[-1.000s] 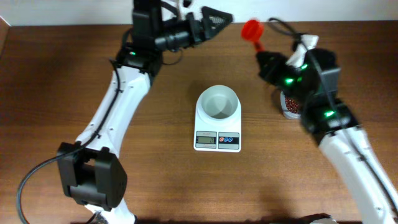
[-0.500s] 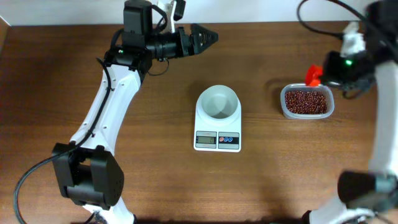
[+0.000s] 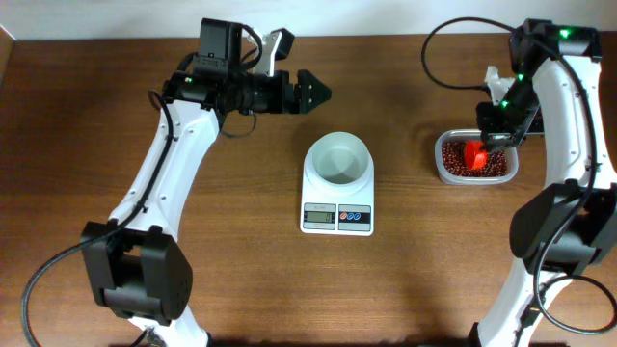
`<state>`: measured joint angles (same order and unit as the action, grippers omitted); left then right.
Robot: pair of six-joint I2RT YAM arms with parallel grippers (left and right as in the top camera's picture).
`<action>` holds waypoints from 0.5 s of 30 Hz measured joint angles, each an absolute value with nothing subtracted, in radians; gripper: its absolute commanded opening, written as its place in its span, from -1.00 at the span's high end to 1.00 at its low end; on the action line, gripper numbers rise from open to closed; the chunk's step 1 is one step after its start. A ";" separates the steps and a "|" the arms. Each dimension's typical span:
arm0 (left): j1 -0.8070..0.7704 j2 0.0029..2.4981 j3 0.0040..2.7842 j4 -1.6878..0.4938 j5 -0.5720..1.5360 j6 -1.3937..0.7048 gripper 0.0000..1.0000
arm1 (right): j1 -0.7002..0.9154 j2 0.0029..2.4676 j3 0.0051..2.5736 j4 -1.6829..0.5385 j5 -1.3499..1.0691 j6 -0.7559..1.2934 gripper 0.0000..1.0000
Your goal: Scoop item into bowl and weigh 50g on scale
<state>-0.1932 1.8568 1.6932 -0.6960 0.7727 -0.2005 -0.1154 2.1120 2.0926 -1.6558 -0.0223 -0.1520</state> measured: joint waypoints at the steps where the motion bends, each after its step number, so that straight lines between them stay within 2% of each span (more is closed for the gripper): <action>1: -0.194 1.857 1.693 -0.723 0.750 -0.189 -0.99 | -0.115 2.113 2.082 -1.651 -0.022 -0.156 0.92; 6: -0.210 1.857 1.695 -0.858 0.656 -0.137 -0.99 | -0.115 2.114 2.002 -1.595 -0.022 -0.162 0.92; 15: -0.294 1.857 1.698 -1.309 0.448 0.023 -0.96 | -0.115 2.115 1.939 -1.568 -0.022 -0.160 0.92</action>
